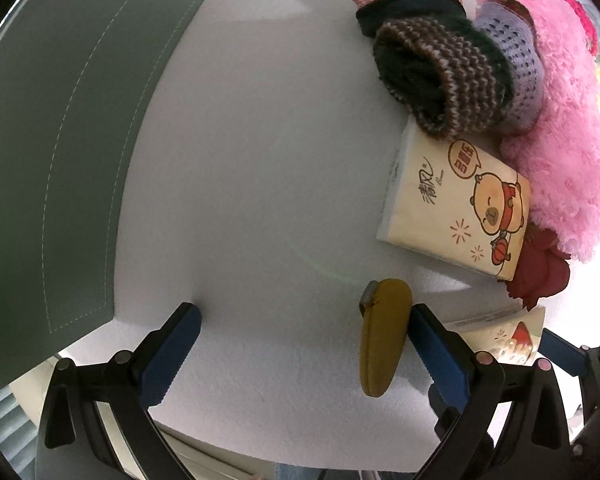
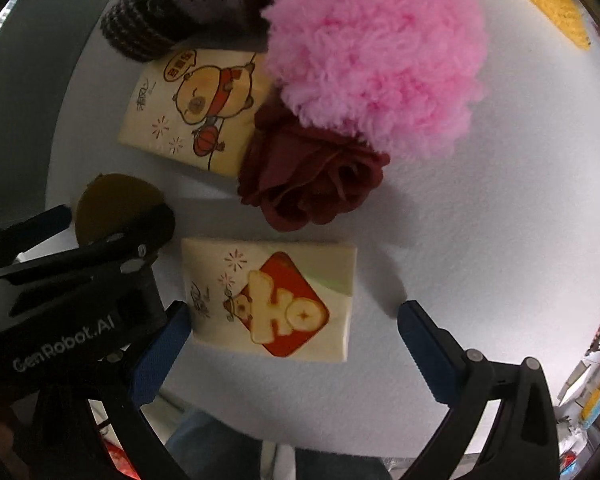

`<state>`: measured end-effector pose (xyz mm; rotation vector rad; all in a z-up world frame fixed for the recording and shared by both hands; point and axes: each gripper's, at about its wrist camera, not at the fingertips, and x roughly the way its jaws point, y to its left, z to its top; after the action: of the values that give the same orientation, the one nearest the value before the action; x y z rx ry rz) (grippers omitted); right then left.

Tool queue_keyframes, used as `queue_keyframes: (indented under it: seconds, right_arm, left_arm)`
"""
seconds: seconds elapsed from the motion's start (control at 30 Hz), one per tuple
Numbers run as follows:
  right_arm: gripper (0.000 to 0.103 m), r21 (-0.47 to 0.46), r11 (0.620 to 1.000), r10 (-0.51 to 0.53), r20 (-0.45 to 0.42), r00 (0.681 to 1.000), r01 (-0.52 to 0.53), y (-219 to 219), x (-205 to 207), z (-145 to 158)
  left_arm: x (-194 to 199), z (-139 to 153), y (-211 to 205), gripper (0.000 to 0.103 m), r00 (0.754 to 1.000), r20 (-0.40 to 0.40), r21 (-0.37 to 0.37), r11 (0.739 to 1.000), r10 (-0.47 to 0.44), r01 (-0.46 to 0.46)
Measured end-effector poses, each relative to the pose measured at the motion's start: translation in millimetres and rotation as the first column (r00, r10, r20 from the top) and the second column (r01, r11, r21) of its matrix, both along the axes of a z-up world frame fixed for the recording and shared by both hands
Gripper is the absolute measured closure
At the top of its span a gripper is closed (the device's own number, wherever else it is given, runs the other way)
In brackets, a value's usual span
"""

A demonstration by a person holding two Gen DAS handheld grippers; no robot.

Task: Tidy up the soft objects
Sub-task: 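Grasp the brown round pad with the left tool while the right tool grasps a snack box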

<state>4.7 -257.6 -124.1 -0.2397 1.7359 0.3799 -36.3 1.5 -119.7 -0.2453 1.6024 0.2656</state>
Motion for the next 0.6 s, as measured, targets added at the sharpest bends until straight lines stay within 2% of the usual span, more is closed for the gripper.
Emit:
queue_keyframes:
  seconds: [0.07, 0.13, 0.17, 0.23, 0.3, 0.37, 0.43, 0.6]
  right_arm:
    - [0.008, -0.023, 0.999, 0.027, 0.015, 1.000, -0.026, 7, -4, -1]
    - [0.026, -0.060, 0.996, 0.071, 0.047, 0.996, -0.068, 11, -10, 4]
    - [0.027, -0.053, 0.995, 0.092, 0.056, 0.994, -0.089, 11, -10, 7]
    - [0.027, -0.027, 0.996, 0.088, 0.018, 0.996, -0.087, 3, -9, 7]
    - [0.027, -0.018, 0.998, 0.068, 0.009, 0.998, -0.068, -10, -4, 12]
    - [0.027, -0.002, 0.998, 0.059, 0.011, 0.998, -0.059, -22, -2, 21]
    - [0.027, 0.010, 0.999, 0.049, 0.014, 0.999, -0.049, -23, 1, 27]
    - [0.027, 0.019, 0.999, 0.025, 0.023, 0.999, -0.026, -40, 3, 41]
  left_arm:
    - [1, 0, -1, 0.000, 1.000, -0.007, 0.000, 1.000, -0.001, 0.001]
    - [5, 1, -7, 0.000, 1.000, -0.021, -0.001, 1.000, -0.002, 0.002]
    - [9, 2, -5, 0.000, 1.000, -0.027, 0.000, 1.000, -0.001, 0.001]
    - [14, 2, -11, 0.000, 0.999, -0.031, 0.018, 1.000, -0.005, 0.006]
    - [14, 7, -16, 0.009, 0.999, -0.011, 0.026, 0.999, -0.030, 0.030]
    - [13, 13, -21, 0.037, 0.999, 0.012, 0.004, 0.999, -0.049, 0.049]
    - [14, 19, -26, 0.054, 0.996, 0.024, 0.003, 0.997, -0.080, 0.080]
    - [5, 24, -19, 0.054, 1.000, 0.011, -0.040, 0.999, -0.023, 0.023]
